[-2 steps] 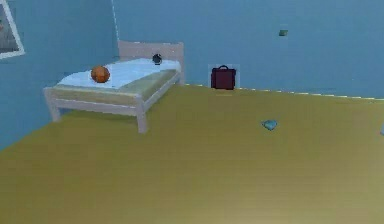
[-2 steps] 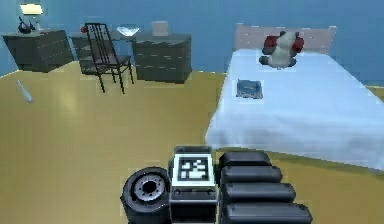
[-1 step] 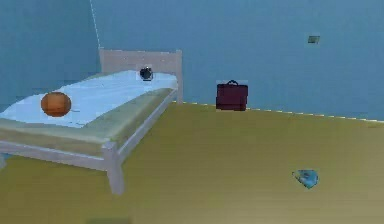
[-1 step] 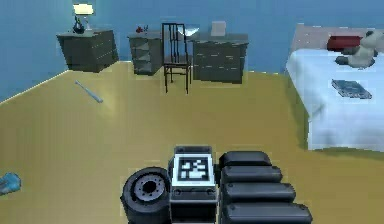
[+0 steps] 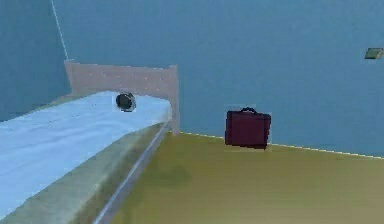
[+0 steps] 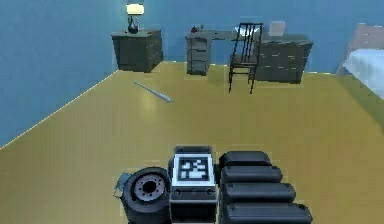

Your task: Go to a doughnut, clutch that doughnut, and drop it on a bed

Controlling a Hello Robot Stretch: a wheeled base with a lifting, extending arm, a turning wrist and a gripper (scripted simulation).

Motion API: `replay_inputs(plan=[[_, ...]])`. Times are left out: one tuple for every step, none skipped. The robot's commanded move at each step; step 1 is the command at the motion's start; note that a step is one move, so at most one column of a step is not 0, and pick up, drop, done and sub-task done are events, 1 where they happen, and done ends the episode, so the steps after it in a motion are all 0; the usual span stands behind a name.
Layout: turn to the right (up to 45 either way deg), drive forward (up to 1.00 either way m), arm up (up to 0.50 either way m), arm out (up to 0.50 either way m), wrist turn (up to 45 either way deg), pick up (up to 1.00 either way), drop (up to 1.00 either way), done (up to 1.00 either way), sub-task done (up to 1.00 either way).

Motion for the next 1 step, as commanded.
replay_inputs(plan=[[0.0,1.00,0.00,0.00,0.0,0.00,0.00,0.00,0.00]])
